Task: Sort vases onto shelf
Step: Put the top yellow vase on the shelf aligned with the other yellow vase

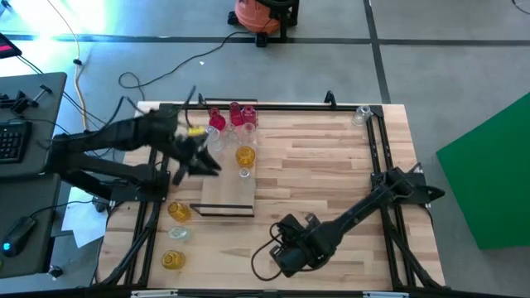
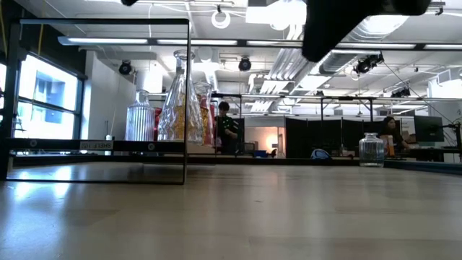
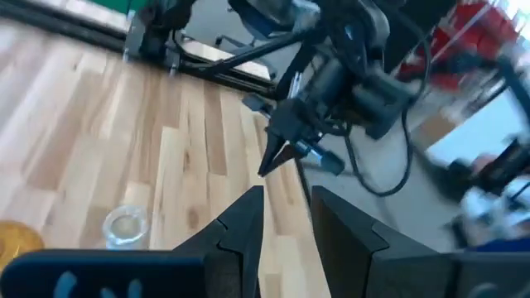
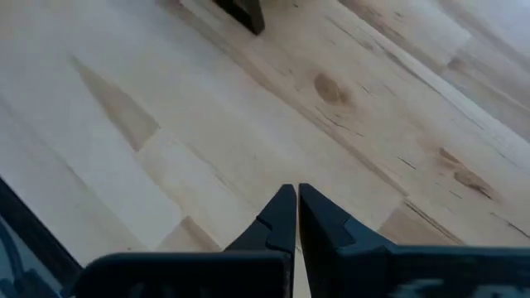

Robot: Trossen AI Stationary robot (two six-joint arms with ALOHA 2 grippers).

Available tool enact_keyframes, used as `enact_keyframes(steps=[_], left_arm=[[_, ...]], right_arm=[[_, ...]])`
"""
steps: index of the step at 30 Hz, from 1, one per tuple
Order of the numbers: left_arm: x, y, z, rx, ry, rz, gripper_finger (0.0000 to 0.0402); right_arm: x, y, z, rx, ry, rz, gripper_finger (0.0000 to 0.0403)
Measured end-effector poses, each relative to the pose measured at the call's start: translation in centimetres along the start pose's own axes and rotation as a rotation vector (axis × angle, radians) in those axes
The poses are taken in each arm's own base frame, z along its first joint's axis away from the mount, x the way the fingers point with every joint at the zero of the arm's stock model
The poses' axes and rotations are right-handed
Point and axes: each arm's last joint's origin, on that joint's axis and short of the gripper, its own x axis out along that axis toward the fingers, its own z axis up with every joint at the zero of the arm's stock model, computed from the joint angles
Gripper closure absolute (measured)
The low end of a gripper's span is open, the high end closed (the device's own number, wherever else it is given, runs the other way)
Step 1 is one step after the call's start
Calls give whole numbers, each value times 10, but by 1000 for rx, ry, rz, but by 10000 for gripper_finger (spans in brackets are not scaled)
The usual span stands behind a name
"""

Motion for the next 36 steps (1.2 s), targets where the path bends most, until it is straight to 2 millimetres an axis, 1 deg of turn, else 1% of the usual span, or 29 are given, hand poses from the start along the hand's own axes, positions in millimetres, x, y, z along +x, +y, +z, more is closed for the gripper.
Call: enact_keyframes(steps=[3, 7, 10, 15, 19, 23, 26, 31, 36], left_arm=[[7, -23, -2, 92, -38, 2, 308], [8, -52, -7, 78, -86, -45, 308], [1, -71, -17, 58, -88, -22, 308], [-9, -93, -34, 15, -69, 81, 308], [-7, -107, -55, -23, 3, 132, 312], [-2, -116, -78, -31, 146, 182, 322], [-1, -120, -95, -29, 261, 213, 330], [-14, -124, -117, -50, 450, 233, 343], [-31, -118, -133, -58, 600, 339, 352]], right_arm=[[2, 1, 5, -10, 7, 16, 403], [2, 2, 5, -25, 6, 20, 403], [2, 2, 4, -54, 7, 21, 403], [2, 2, 4, -98, 22, 24, 403], [2, 2, 3, -128, 25, 26, 403], [0, 2, 0, -138, 28, 30, 403], [-2, 3, -6, -168, 30, 36, 403], [-6, 4, -14, -190, 34, 42, 403], [-6, 4, -15, -192, 34, 43, 403]])
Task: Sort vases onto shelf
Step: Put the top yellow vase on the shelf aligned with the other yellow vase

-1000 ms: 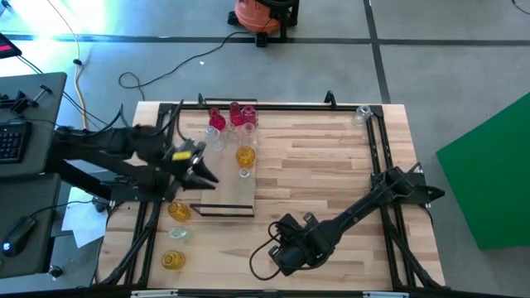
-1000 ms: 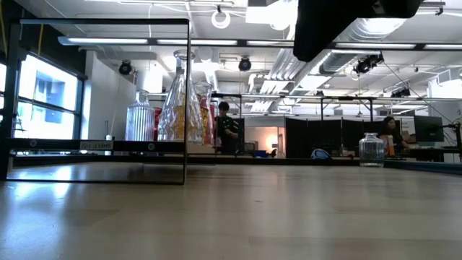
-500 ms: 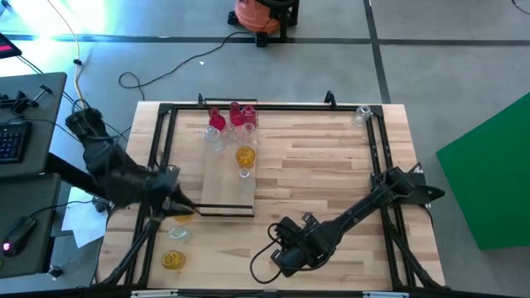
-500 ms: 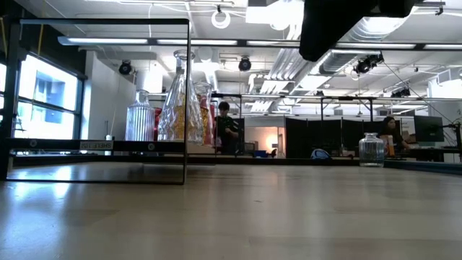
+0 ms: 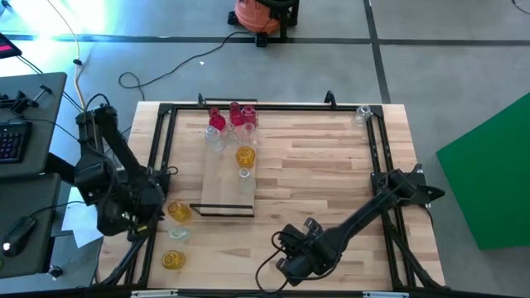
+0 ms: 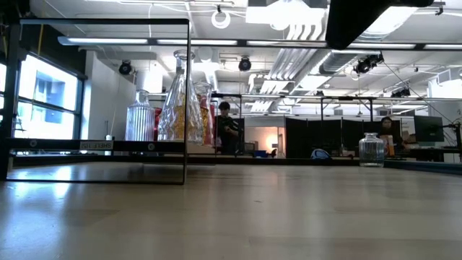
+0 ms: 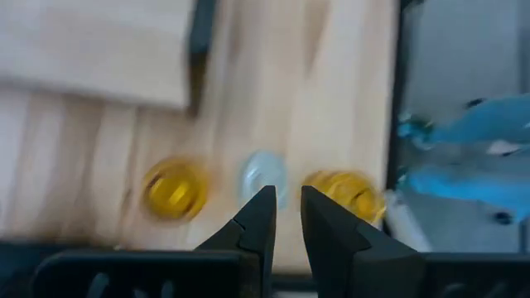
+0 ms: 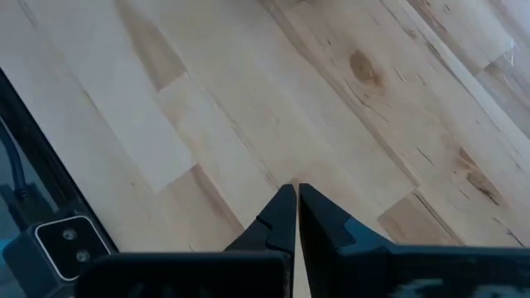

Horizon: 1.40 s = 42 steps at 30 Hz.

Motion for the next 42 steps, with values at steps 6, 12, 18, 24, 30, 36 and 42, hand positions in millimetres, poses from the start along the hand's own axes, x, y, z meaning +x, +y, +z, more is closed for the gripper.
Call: enact_keyframes(steps=[6, 12, 18, 24, 30, 36, 42], left_arm=[[-2, 9, -10, -61, 57, 96, 353], [22, 14, -24, -85, 135, 163, 330], [54, 8, -38, -73, 217, 130, 275], [65, 7, -39, -14, 163, 167, 214], [70, 11, -35, -3, 82, 209, 178], [76, 15, -30, 17, 47, 237, 175], [87, 21, -30, -26, 70, 253, 175]], right_arm=[[0, 1, 1, 6, -5, 11, 403], [0, 1, 1, 14, -38, 4, 403], [-1, 2, 0, 28, -55, 0, 403], [-1, 2, 0, 28, -55, 1, 403], [-1, 2, 0, 28, -55, 1, 403], [-1, 2, 0, 29, -56, 1, 403], [-1, 2, 0, 30, -57, 6, 403]])
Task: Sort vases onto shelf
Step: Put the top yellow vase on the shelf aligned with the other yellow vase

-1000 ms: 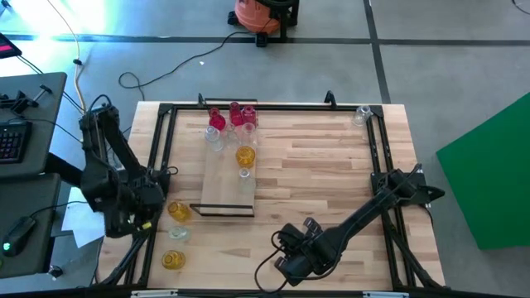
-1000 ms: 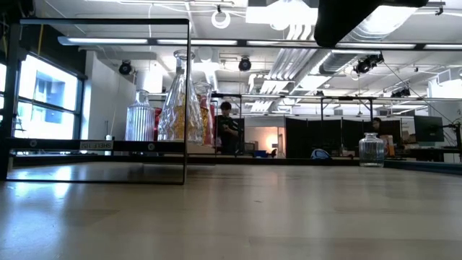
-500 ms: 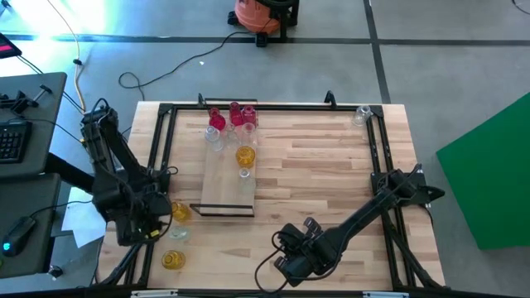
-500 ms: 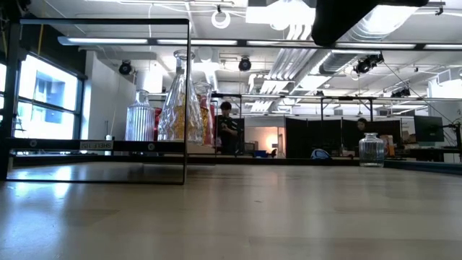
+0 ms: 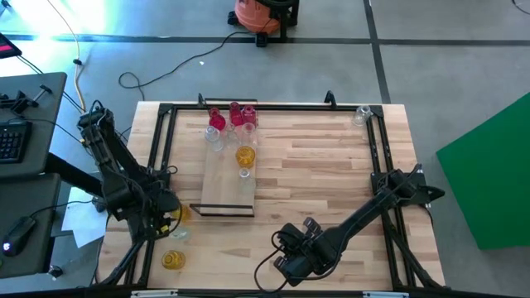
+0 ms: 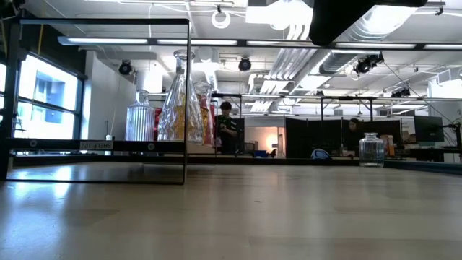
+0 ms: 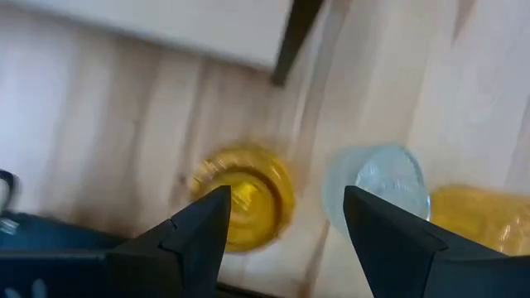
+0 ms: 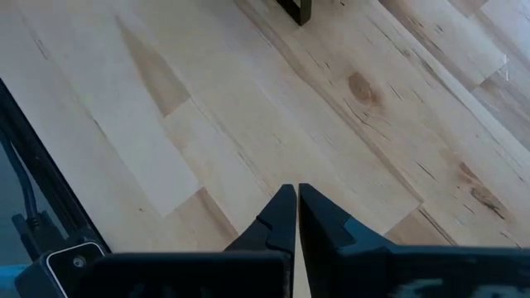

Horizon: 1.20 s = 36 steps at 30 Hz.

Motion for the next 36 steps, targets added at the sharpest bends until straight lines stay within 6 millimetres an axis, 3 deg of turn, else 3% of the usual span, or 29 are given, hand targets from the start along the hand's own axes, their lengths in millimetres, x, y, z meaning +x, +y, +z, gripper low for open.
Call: enact_keyframes(steps=[5, 15, 23, 36], left_arm=[[7, -2, -3, -13, 62, -36, 175], [7, -1, -2, -12, 13, -14, 182], [18, 3, -7, -68, 22, 8, 234], [15, 4, -7, -84, 33, -22, 326]], right_arm=[[0, 0, 0, 1, -1, 3, 403], [0, 0, 0, -6, -4, 3, 403], [0, 3, 1, -18, -12, 32, 403], [-1, 8, 2, -1, -22, 72, 403]])
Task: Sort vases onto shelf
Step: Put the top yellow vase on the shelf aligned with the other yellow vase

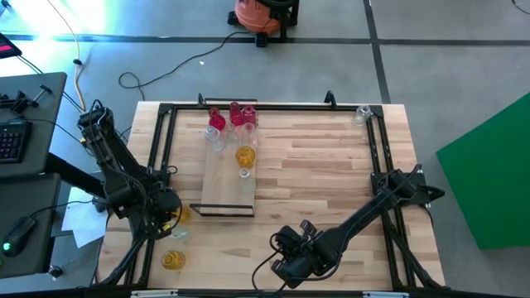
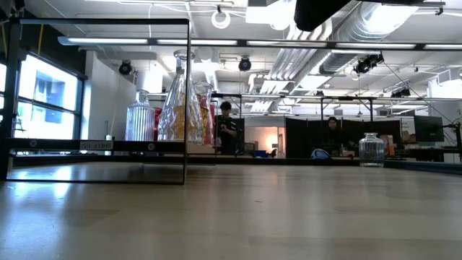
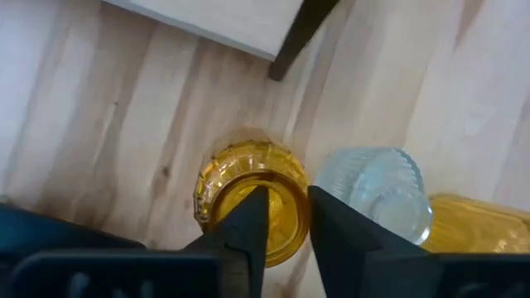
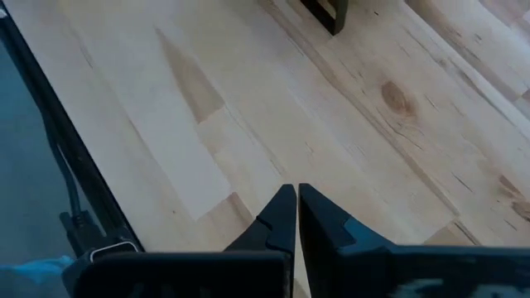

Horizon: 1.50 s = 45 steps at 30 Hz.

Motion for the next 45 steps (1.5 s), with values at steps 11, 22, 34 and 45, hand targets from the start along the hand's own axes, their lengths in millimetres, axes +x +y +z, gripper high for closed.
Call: enact_keyframes(steps=[11, 22, 34, 45], left_arm=[[-7, 10, 0, -48, 14, -22, 379], [-15, 25, -1, -83, 20, -16, 387], [-47, 39, 9, -101, -51, 67, 390], [-65, 47, 14, -90, -59, 116, 390]], right_arm=[[0, 1, 0, 3, -2, 5, 403], [0, 1, 0, 3, -2, 5, 403], [0, 1, 0, 2, -2, 5, 403], [0, 1, 0, 3, -3, 6, 403]])
